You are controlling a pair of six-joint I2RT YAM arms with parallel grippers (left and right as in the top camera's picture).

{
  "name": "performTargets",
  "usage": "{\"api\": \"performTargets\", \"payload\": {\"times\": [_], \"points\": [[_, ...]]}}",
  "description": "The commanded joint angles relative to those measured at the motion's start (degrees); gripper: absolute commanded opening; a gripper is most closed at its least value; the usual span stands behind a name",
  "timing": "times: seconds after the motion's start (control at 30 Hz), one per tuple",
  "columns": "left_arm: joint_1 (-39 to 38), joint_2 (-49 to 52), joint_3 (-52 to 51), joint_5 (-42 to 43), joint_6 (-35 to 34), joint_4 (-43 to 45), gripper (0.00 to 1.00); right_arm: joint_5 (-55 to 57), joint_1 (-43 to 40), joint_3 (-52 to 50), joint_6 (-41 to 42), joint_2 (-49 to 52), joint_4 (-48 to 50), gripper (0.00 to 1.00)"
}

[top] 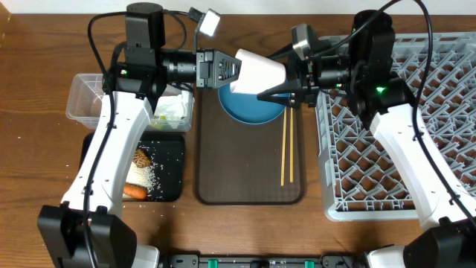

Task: Sort waste into correct bins and load items into the dishwasher rack
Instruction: 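Bring the right gripper to the pink cup held by the left gripper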

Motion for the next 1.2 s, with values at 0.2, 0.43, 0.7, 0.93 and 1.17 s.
{"api": "performTargets", "payload": {"times": [0.2,0.43,0.7,0.93,1.17], "points": [[0.0,0.5,0.4,-7.6,1.0,-0.1,0.28,0.0,-0.6,-0.1,1.7,0.4,0.3,0.28],[0.0,0.5,0.3,-17.0,1.5,-5.5,0.31,0.7,-3.6,-0.1,5.5,0.3,0.3,0.28],[0.0,0.5,0.4,-24.8,1.6,-9.2,0.32,1.1,-7.9,-0.1,8.9,0.3,-0.6,0.28],[0.0,0.5,0.4,-30.7,1.6,-11.6,0.32,9.8,-11.7,-0.1,9.0,0.2,-10.0,0.27],[0.0,0.5,0.4,-36.8,1.6,-13.5,0.32,25.0,-14.7,0.0,7.0,-2.8,-23.2,0.27]]}}
